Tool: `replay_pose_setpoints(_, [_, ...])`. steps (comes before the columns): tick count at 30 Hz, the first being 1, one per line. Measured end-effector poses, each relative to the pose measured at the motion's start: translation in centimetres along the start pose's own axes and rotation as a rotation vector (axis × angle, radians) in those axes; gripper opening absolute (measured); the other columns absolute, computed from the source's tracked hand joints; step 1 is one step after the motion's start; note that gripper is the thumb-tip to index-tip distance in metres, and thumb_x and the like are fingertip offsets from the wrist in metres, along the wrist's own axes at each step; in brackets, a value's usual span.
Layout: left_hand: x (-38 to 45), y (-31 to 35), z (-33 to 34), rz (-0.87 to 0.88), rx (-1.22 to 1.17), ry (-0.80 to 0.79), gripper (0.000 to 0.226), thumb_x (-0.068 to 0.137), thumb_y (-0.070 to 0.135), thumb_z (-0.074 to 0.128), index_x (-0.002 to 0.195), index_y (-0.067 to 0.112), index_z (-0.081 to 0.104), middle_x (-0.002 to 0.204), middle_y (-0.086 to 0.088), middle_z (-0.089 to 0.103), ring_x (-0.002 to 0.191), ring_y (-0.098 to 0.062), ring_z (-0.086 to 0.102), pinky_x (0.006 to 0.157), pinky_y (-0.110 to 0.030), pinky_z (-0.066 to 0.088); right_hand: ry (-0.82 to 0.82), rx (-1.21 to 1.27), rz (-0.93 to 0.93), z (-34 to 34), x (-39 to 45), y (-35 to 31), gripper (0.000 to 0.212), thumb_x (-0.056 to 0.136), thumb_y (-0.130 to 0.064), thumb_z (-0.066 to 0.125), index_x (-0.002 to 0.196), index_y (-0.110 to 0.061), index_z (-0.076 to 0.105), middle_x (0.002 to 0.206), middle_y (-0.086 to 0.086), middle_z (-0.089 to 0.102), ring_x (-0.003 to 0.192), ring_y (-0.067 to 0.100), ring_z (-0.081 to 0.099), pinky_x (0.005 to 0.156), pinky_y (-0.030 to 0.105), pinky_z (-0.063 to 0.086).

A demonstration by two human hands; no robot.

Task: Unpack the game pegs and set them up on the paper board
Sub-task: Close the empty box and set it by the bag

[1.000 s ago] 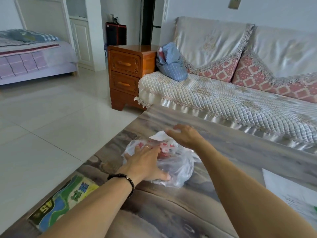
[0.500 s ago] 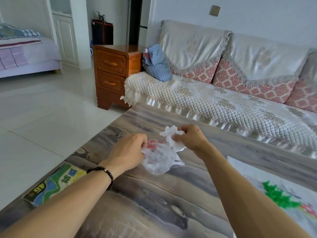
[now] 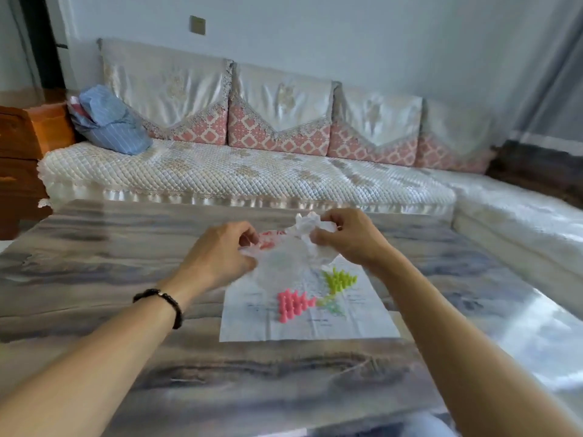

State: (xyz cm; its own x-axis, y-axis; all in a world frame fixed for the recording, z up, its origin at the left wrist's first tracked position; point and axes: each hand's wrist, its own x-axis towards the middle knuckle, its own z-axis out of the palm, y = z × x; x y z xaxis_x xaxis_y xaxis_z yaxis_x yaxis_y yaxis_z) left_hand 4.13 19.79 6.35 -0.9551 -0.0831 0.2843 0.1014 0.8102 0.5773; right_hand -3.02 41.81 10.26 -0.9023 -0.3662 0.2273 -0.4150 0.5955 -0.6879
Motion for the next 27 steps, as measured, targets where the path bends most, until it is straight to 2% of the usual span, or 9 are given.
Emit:
replay_pose_setpoints(4, [0.3, 9.5, 8.0, 0.15, -0.082, -0.195, 0.025, 0.075, 0.018, 0.073, 0.098, 0.021, 0.064, 0.094, 0.009, 0.062, 0.088, -0.011, 0.06, 0.068, -0.025, 0.047, 0.14, -0.081, 0.154, -8.6, -8.4, 6.8, 0.006, 0.073, -0.022, 0.071, 0.076, -0.016, 0.069, 0.067, 0.002, 0.061, 0.059, 0.009, 0.051, 0.058, 0.029, 0.042])
replay_pose_setpoints(8, [-1.3, 19.5, 16.9, 0.314, -0.108, -0.379, 0.026, 0.073, 0.019, 0.075, 0.097, 0.02, 0.066, 0.088, 0.007, 0.063, 0.085, -0.015, 0.061, 0.074, -0.028, 0.049, 0.285, -0.108, 0.373, -14.9, -18.5, 14.8, 0.009, 0.073, -0.021, 0.073, 0.069, -0.015, 0.067, 0.058, -0.011, 0.057, 0.054, 0.002, 0.049, 0.055, 0.022, 0.04])
replay_pose_setpoints(11, [-4.1, 25.1, 24.0, 0.395, -0.128, -0.548, 0.028, 0.071, 0.022, 0.077, 0.097, 0.021, 0.065, 0.089, 0.005, 0.065, 0.085, -0.016, 0.062, 0.076, -0.03, 0.052, 0.375, -0.073, 0.555, -17.0, -26.2, 21.0, 0.012, 0.074, -0.018, 0.073, 0.078, -0.007, 0.07, 0.069, 0.004, 0.062, 0.063, 0.014, 0.054, 0.061, 0.033, 0.044])
replay_pose_setpoints(13, [-6.8, 27.7, 29.0, 0.415, -0.119, -0.672, 0.029, 0.072, 0.024, 0.077, 0.098, 0.021, 0.066, 0.095, 0.003, 0.067, 0.086, -0.016, 0.062, 0.075, -0.028, 0.051, 0.404, -0.033, 0.699, -17.1, -31.3, 25.1, 0.014, 0.075, -0.019, 0.074, 0.083, -0.009, 0.071, 0.075, 0.007, 0.066, 0.068, 0.019, 0.059, 0.064, 0.034, 0.048])
replay_pose_setpoints(17, [-13.6, 29.5, 38.0, 0.388, -0.048, -0.88, 0.028, 0.075, 0.029, 0.07, 0.101, 0.024, 0.062, 0.107, 0.0, 0.067, 0.098, -0.021, 0.062, 0.083, -0.033, 0.051, 0.391, -0.006, 0.962, -15.2, -40.5, 30.9, 0.027, 0.077, -0.025, 0.071, 0.1, -0.011, 0.069, 0.088, -0.001, 0.063, 0.079, 0.017, 0.059, 0.067, 0.028, 0.044])
replay_pose_setpoints(22, [-22.3, 28.9, 44.9, 0.259, 0.01, -1.071, 0.021, 0.077, 0.028, 0.064, 0.097, 0.02, 0.06, 0.101, -0.003, 0.064, 0.093, -0.025, 0.059, 0.074, -0.033, 0.048, 0.415, -0.042, 1.158, -12.4, -48.2, 34.4, 0.025, 0.079, -0.024, 0.068, 0.103, -0.017, 0.068, 0.098, 0.001, 0.063, 0.084, 0.017, 0.058, 0.055, 0.021, 0.039])
replay_pose_setpoints(25, [-25.8, 28.3, 47.1, 0.101, -0.102, -1.193, 0.034, 0.079, 0.028, 0.067, 0.109, 0.017, 0.056, 0.108, -0.001, 0.057, 0.099, -0.022, 0.056, 0.081, -0.035, 0.049, 0.384, -0.044, 1.228, -10.4, -50.3, 35.7, 0.021, 0.078, -0.023, 0.066, 0.099, -0.018, 0.068, 0.096, 0.005, 0.065, 0.087, 0.022, 0.061, 0.055, 0.025, 0.044])
replay_pose_setpoints(27, [-26.9, 27.3, 47.6, 0.102, -0.136, -1.23, 0.049, 0.079, 0.03, 0.071, 0.122, 0.017, 0.051, 0.118, 0.0, 0.05, 0.108, -0.02, 0.05, 0.088, -0.033, 0.047, 0.412, -0.092, 1.237, -9.3, -50.9, 35.9, 0.024, 0.081, -0.022, 0.064, 0.104, -0.017, 0.068, 0.099, 0.002, 0.064, 0.093, 0.023, 0.06, 0.068, 0.03, 0.049])
